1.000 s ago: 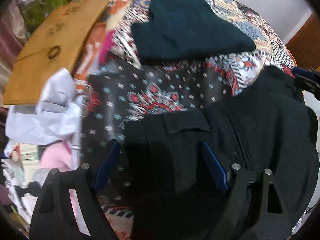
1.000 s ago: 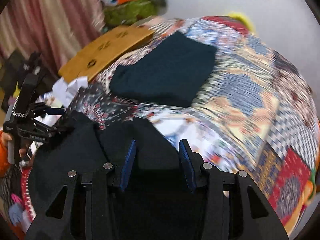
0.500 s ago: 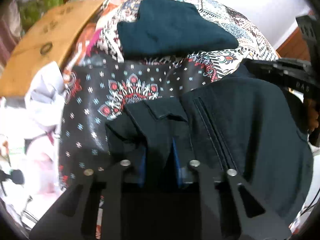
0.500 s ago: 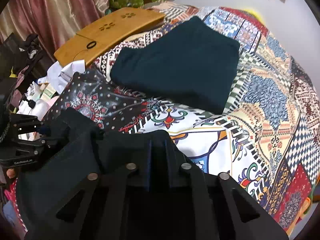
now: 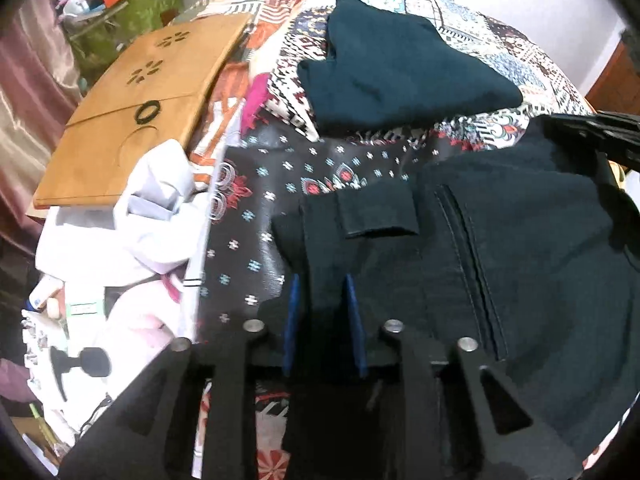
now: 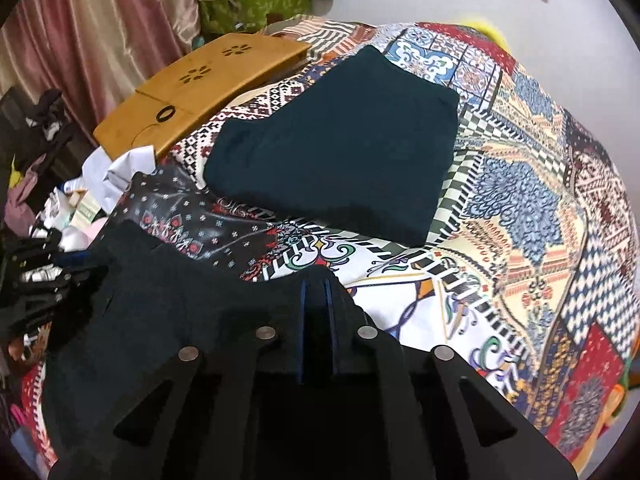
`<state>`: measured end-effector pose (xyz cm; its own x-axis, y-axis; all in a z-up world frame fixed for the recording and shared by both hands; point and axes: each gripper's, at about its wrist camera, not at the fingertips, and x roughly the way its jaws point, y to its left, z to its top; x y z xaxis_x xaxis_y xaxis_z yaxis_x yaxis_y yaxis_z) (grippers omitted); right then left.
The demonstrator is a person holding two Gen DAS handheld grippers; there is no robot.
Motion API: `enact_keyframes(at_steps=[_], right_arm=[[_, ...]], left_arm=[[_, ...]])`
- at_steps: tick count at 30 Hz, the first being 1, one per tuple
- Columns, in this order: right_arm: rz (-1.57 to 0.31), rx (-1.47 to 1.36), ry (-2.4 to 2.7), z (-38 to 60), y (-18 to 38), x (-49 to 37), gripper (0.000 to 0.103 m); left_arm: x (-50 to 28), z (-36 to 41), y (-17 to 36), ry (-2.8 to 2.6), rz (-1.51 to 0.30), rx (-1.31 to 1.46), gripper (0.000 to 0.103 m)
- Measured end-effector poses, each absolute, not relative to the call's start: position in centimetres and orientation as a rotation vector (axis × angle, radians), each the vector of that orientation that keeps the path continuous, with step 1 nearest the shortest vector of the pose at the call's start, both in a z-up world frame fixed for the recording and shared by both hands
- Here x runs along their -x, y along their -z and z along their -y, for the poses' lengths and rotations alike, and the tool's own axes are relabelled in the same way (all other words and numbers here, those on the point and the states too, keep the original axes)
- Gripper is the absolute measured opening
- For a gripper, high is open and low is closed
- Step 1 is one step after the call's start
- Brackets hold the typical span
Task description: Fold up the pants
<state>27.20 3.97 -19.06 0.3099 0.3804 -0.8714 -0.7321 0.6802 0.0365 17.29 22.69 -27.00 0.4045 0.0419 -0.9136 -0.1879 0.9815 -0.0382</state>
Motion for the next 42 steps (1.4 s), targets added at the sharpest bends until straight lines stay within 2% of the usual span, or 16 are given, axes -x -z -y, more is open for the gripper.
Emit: enact_keyframes(at_steps=[3,4,5,6,7,8,11,14,19,26,29,33,36,39,41,42], right_arm=[[-0.977,0.422,-0.767,-2.5,16.6,-25.8,0.015],[-0.955,0.435,-0.764,-1.9,15.9,-25.3,0.019],[-0.918,0.452,-0.76,-1.1,14.6,-24.3,0.029],[-0.889,0.455,-0.757,-0.4,13.7,-23.6,0.038],[-0.856,0.449,-0.756,0.5,12.6,-22.7,0.043],[-0.834,0.442,-0.756,1.3,11.8,-22.0,0.047],[-0.805,0.414,-0.769,3.2,10.0,-19.7,0.053],[-0.787,0.369,-0.786,4.8,9.4,-17.0,0.059],[-0.807,0.358,-0.794,5.4,12.1,-13.1,0.062],[-0.912,0.43,-0.827,4.1,17.8,-9.6,0.062],[-0.867,0.452,-0.816,3.9,18.3,-9.0,0.062],[-0.908,0.431,-0.831,3.1,18.4,-10.3,0.061],[-0.894,0.432,-0.845,2.6,18.8,-10.4,0.053],[-0.871,0.428,-0.845,2.3,18.8,-9.6,0.039],[-0.865,0.419,-0.858,2.1,18.7,-9.6,0.029],[-0.867,0.411,-0.866,2.0,18.6,-9.6,0.025]], left_arm=[[-16.5,-22.1,24.2,-0.176,-1.092,0.093,0.031],[-16.1,-21.9,23.3,-0.174,-1.073,0.087,0.037],[-15.6,-21.7,22.4,-0.168,-1.052,0.084,0.048],[-14.9,-21.3,21.2,-0.163,-1.022,0.079,0.055],[-14.3,-21.0,20.4,-0.161,-0.997,0.072,0.063],[-13.8,-20.6,19.6,-0.158,-0.974,0.062,0.067],[-11.9,-18.8,18.0,-0.125,-0.938,0.033,0.076],[-10.2,-17.0,17.6,-0.092,-0.934,0.006,0.08],[-7.8,-14.3,19.3,-0.055,-0.986,-0.04,0.085],[-5.7,-13.3,23.0,-0.025,-1.083,-0.017,0.085],[-5.9,-13.0,23.8,-0.04,-1.073,-0.023,0.086],[-7.5,-12.1,24.2,-0.035,-1.072,-0.038,0.086],[-8.3,-11.2,24.0,-0.044,-1.05,-0.074,0.085],[-8.4,-11.0,23.7,-0.016,-1.021,-0.075,0.068],[-8.5,-10.9,23.6,-0.001,-1.02,-0.058,0.044],[-8.6,-10.9,23.5,-0.004,-1.021,-0.056,0.039]])
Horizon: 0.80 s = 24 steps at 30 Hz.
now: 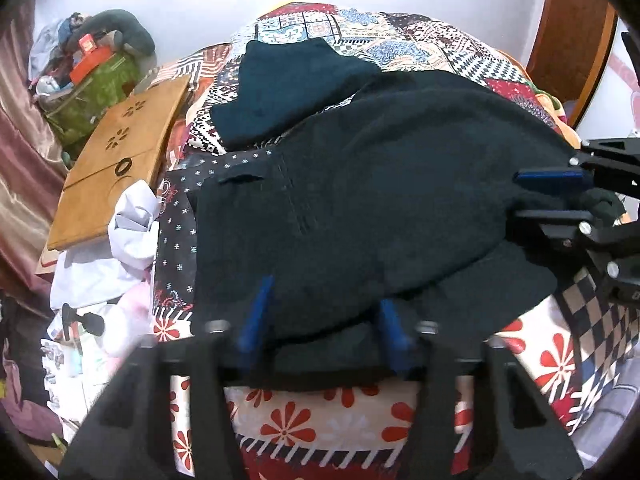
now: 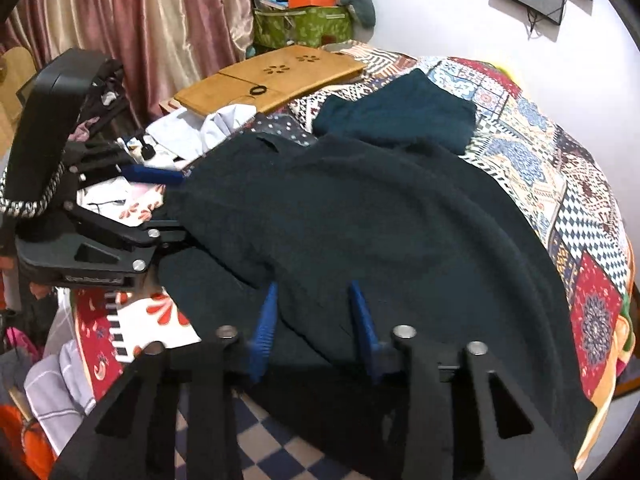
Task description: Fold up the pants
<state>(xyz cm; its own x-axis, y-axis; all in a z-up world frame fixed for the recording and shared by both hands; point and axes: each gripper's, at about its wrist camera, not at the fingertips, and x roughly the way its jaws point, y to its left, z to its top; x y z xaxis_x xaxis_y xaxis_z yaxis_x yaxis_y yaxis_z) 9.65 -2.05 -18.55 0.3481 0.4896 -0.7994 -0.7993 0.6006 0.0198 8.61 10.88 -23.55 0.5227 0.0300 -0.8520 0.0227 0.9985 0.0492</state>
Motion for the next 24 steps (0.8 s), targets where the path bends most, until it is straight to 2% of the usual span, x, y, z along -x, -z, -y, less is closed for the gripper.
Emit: enact_keyframes(at_steps=[1,2,3,9,13,16,18,20,24], right_arm=[[-0.869,0.404,-0.877,1.9,18.4,-9.7,0.016],[-0.87,0.395,-0.886,1.9,18.1,-9.7,0.013],[-0.868,0.387,-0.895,1.8,17.8,-9.6,0.01],[-0.848,0.321,-0.94,2.7,15.3,-8.8,0.007],[-0.881,0.268,-0.956,3.1,15.4,-8.1,0.007],[-0.926,0.274,-0.955,2.7,17.1,-7.7,0.008],[-0.966,0.277,-0.946,2.3,18.1,-8.0,0.013],[-0.973,0.266,-0.938,2.3,18.3,-8.0,0.013],[-0.974,0.231,-0.96,3.0,16.5,-8.7,0.023]], left_arm=[[-8.6,-10.8,23.3,-0.011,-1.013,-0.061,0.031],[-8.4,-10.6,23.0,-0.019,-1.0,-0.067,0.026],[-8.3,-10.6,22.6,-0.027,-0.985,-0.075,0.025],[-7.0,-10.9,19.7,-0.02,-0.909,-0.048,0.022],[-6.2,-11.5,19.7,0.014,-0.937,-0.001,0.022],[-5.8,-11.7,21.6,0.026,-1.001,0.017,0.028],[-5.5,-12.2,23.1,0.028,-1.049,0.054,0.033],[-4.9,-13.1,23.1,0.002,-1.053,0.077,0.043],[-3.8,-15.3,21.5,-0.038,-1.02,0.115,0.046]])
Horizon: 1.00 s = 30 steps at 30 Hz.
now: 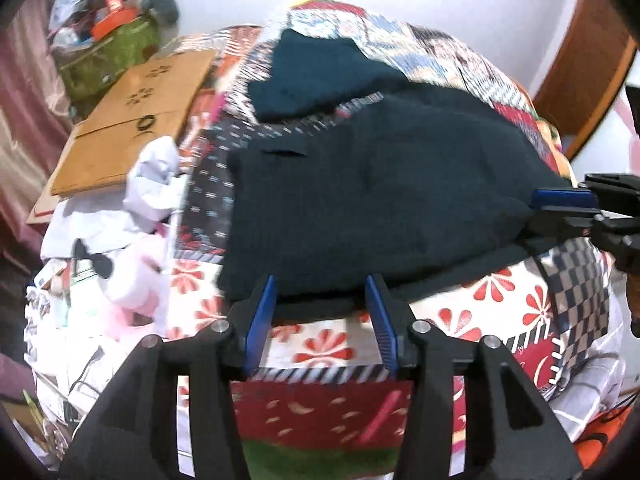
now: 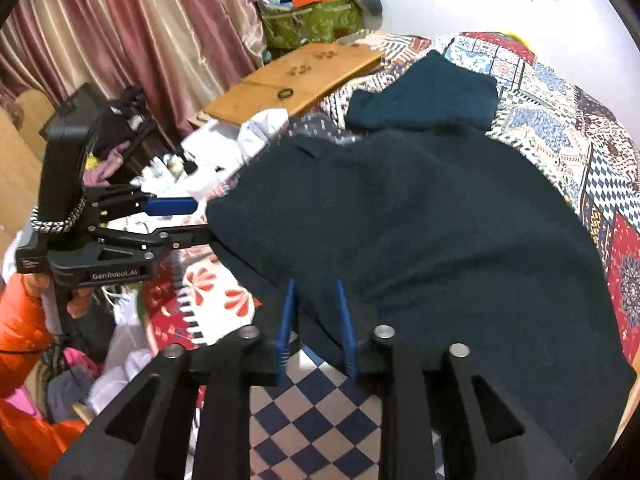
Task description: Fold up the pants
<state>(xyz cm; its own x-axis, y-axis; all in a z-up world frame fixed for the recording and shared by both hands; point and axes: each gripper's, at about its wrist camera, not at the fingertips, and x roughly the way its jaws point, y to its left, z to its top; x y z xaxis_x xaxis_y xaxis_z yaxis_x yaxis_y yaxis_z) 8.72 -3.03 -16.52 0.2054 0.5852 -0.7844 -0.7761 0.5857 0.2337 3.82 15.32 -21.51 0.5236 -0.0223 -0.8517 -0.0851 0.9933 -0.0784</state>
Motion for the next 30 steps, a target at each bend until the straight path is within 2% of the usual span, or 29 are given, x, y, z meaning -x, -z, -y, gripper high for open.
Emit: enact_keyframes(at_steps=[1,3,5,7,11,15,18,20,25,30], right_arm=[[-0.961,0.211,-0.964,3.4,15.9,-8.9,0.025],[-0.922,0.166,-0.949,4.5,14.5,-9.8,0.037],[-0.883,0.139,-0.913,5.2,13.7,-10.6,0.046],[-0.862,0.127,-0.858,6.1,13.4,-11.7,0.046],[-0.933,0.093,-0.763,7.5,14.9,-14.7,0.047],[-1.082,0.1,-0.68,8.7,19.2,-16.2,0.047],[-1.058,0.093,-0.682,10.5,20.2,-14.6,0.049],[-1.03,0.125,-0.685,11.2,19.9,-12.8,0.053],[-0.993,0.067,-0.65,13.9,19.1,-11.9,0.054],[-0.945,-0.069,-0.456,20.6,18.2,-12.2,0.054]], left_arm=[[-3.7,-16.1,20.9,-0.061,-1.005,0.122,0.047],[-3.7,-17.7,19.8,-0.109,-0.971,0.144,0.05],[-4.4,-19.2,19.2,-0.164,-0.946,0.168,0.058],[-5.7,-20.1,19.2,-0.179,-0.939,0.201,0.059],[-8.6,-19.7,21.8,-0.114,-1.006,0.273,0.06],[-10.3,-17.5,26.2,-0.138,-1.136,0.146,0.06],[-9.1,-17.3,28.3,-0.148,-1.161,0.137,0.066],[-8.0,-18.0,28.2,-0.168,-1.15,0.165,0.075],[-7.5,-18.6,26.3,-0.18,-1.154,0.159,0.074],[-9.3,-17.5,22.0,-0.162,-1.065,0.164,0.074]])
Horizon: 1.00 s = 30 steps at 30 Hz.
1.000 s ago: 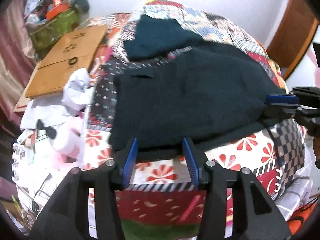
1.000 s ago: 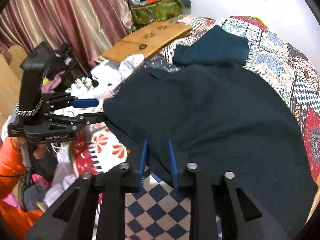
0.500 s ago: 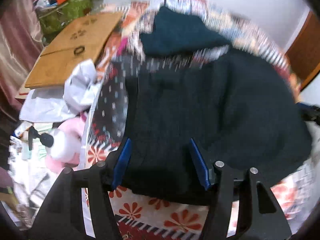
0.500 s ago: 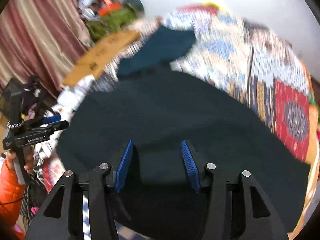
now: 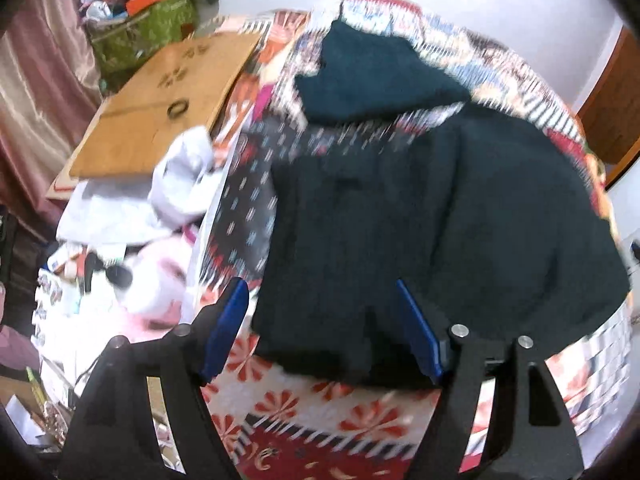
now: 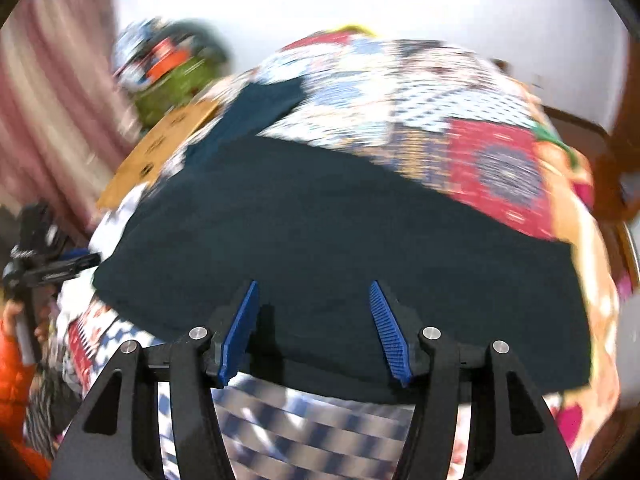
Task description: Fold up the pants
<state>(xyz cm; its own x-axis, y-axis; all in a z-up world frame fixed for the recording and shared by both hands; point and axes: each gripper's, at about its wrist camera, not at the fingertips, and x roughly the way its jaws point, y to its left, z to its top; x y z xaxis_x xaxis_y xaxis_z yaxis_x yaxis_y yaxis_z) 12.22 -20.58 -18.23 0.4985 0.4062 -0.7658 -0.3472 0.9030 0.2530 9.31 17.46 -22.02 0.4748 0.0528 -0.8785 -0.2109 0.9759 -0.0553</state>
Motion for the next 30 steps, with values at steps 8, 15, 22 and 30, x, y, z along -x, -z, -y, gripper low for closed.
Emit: enact_keyframes(at_steps=[8,15,22,30], right_arm=[[-0.948,-0.249,-0.087,33.3,20.5,-10.0,0.055],[-0.997,-0.537,0.074,40.5,24.5,-8.0,0.054],[-0.948,-0.614,0.088,41.6,26.0,-9.2,0.035],[-0.837,-0.506,0.131,41.1,23.8,-10.2,0.01]], left_arm=[[-14.7,-11.9,19.9,-0.043,-1.044,0.132,0.075],[-18.3,-5.1,22.3,0.092,-1.137,0.058,0.075],[-18.7,-5.2,23.2,0.082,-1.149,0.116,0.083],[-18.7,-4.7,23.6,0.045,-1.105,0.031,0.102]])
